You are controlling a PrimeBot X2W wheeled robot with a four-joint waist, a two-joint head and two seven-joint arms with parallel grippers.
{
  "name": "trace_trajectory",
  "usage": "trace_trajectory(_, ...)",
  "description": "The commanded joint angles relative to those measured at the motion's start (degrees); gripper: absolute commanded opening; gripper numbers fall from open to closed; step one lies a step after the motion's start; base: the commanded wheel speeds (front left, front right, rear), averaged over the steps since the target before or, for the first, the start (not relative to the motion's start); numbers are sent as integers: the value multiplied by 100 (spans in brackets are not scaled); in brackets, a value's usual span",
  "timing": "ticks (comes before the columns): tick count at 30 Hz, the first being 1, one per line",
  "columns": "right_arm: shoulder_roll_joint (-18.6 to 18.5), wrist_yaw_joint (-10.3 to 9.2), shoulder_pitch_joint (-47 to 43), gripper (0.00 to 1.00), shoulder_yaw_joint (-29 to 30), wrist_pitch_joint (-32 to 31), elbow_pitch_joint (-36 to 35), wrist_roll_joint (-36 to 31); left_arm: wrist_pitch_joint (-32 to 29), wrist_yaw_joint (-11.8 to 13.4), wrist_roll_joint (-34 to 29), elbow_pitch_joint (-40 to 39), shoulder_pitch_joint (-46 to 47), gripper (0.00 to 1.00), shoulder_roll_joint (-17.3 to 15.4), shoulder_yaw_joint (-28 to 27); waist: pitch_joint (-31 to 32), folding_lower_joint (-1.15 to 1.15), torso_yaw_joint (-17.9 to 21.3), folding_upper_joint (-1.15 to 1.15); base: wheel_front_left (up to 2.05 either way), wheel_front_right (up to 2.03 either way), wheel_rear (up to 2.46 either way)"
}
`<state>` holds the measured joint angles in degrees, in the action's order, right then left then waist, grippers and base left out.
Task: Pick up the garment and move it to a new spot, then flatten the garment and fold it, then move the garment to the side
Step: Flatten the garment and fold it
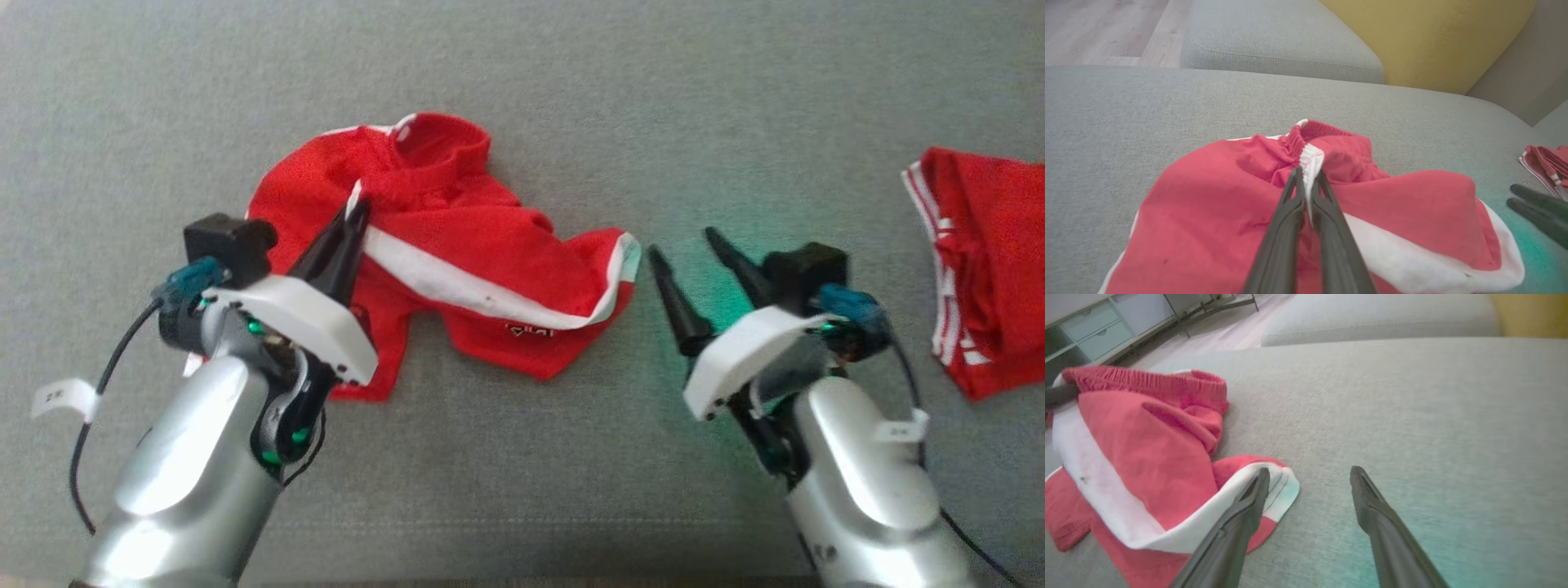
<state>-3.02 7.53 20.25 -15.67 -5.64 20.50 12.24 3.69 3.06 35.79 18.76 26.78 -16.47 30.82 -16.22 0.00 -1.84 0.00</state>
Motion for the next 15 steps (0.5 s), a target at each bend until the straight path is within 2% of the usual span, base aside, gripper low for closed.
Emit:
trace_trajectory(1, 14, -4, 157, 100, -223, 60, -39, 43, 69, -25, -75, -133, 288, 0, -110, -191, -112, 0, -108, 0, 0, 0, 0)
trace_trajectory(9, 14, -4, 659, 99, -680, 374, 1212, 227, 287, -100, -69, -2, 434, 0, 38, -143, -222, 0, -230, 0, 0, 0, 0)
trace_trajectory(11, 14, -4, 751, 0, -774, 479, 1394, 325, 332, -102, -47, 1, 421, 0, 40, -159, -217, 0, -223, 0, 0, 0, 0)
trace_trajectory(15, 14, -4, 905, 0, -908, 658, 1664, 460, 394, -75, -22, -13, 371, 0, 10, -193, -184, 0, -192, 0, 0, 0, 0)
